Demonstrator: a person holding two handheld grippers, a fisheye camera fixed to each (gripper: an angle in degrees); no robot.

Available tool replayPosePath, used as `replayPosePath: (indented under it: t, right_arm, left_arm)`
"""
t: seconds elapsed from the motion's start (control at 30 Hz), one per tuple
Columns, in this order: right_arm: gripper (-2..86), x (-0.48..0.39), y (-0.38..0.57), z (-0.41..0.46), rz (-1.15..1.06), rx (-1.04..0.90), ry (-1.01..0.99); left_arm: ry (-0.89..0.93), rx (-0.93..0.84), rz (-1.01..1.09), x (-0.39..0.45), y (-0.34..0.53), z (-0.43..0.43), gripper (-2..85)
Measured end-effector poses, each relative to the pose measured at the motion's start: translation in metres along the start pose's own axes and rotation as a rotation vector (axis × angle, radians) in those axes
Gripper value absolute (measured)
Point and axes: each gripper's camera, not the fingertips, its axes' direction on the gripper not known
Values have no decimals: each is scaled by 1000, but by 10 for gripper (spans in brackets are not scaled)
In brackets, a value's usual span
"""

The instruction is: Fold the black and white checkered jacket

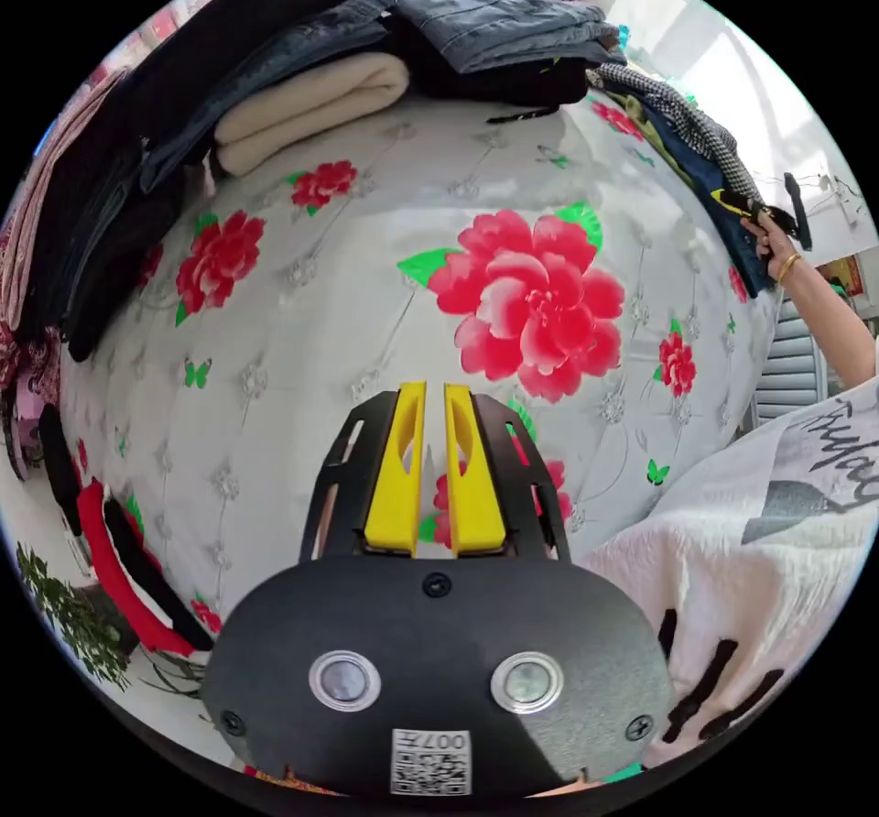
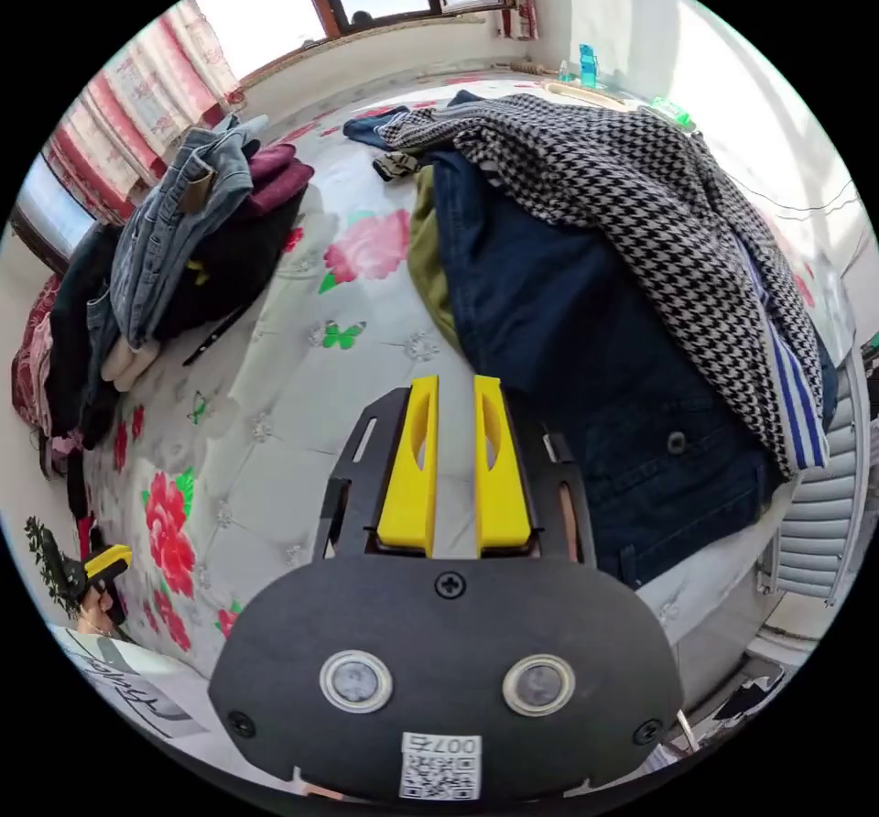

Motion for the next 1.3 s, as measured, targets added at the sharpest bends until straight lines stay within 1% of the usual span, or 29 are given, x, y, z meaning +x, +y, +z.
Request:
replayPosePath:
  t: [0.07,0.1,0.13,0.17,0.2,0.23,0.27,0.33,0.37,0.43,0.53,0.63,0.7,0.77,0.8,0.87,0.9,0.93,0.97,1.0,1.07,1.1,1.17,1.2,1.27,1.3]
  right_arm:
    - [81,39,-4,-39,31,136,257]
    - [82,47,-7,-48,30,166,306]
    - [84,62,-16,-58,23,189,372]
    - [87,78,-28,-56,18,148,383]
    - [88,87,-35,-51,26,96,362]
    - [91,109,-47,-29,70,-74,269]
    - [89,126,-51,-3,128,-198,170]
    - [77,126,-49,-6,132,-130,163]
    - [63,122,-53,-7,148,-134,158]
    - [37,113,-56,-11,168,-121,176]
    - [15,88,-50,-14,30,-135,204]
    - [6,61,-32,-33,-137,-127,138]
    - [3,46,-21,-55,-206,-81,69]
    - [0,29,-6,-90,-252,-1,-96]
    - [0,25,-3,-97,-260,8,-140]
    - [0,-4,14,-118,-351,34,-244]
    - [-1,-14,18,-121,-382,32,-264]
    - [0,-37,28,-126,-458,19,-307]
    - [0,-62,38,-130,-538,6,-363]
    - [0,-75,43,-132,-577,-1,-394]
    - [1,-134,65,-133,-740,-63,-530]
    - [1,-150,71,-134,-792,-79,-569]
    - [3,-217,94,-139,-992,-134,-742]
    - [4,-234,99,-141,-1047,-152,-785]
    - [11,-296,118,-145,-1184,-243,-981]
    - [14,-310,124,-145,-1229,-271,-1022]
  left_arm:
    - [-56,-149,-51,16,16,21,-5]
    - [-53,-200,-55,19,17,29,-6]
    - [-74,-183,-89,22,18,29,-7]
    - [-86,-177,-74,24,15,29,-8]
    - [-88,-185,-57,25,12,29,-8]
    - [-86,-203,-19,24,6,29,-8]
    - [-79,-226,17,23,-1,28,-8]
    - [-63,-263,77,19,-11,28,-8]
    - [-54,-290,107,17,-18,28,-8]
    - [-32,-331,104,10,-28,28,-8]
    - [7,-371,33,-7,-39,27,-9]
    - [45,-335,-31,-25,-37,22,-9]
    - [81,-272,-101,-39,-27,18,-9]
    - [187,-165,-283,-67,-5,13,-9]
    - [232,-140,-321,-74,2,12,-9]
    - [492,-49,-409,-91,27,15,-10]
    - [533,-17,-416,-91,33,14,-10]
    - [580,43,-415,-90,46,11,-10]
    - [592,86,-391,-86,58,7,-9]
    - [590,99,-375,-84,64,4,-9]
    - [577,137,-321,-81,87,-4,-9]
    - [575,148,-320,-83,93,-6,-9]
    - [600,202,-366,-99,121,-11,-8]
    - [612,219,-388,-106,128,-11,-8]
    - [660,289,-502,-136,160,-13,-4]
    - [671,317,-528,-144,168,-15,-2]
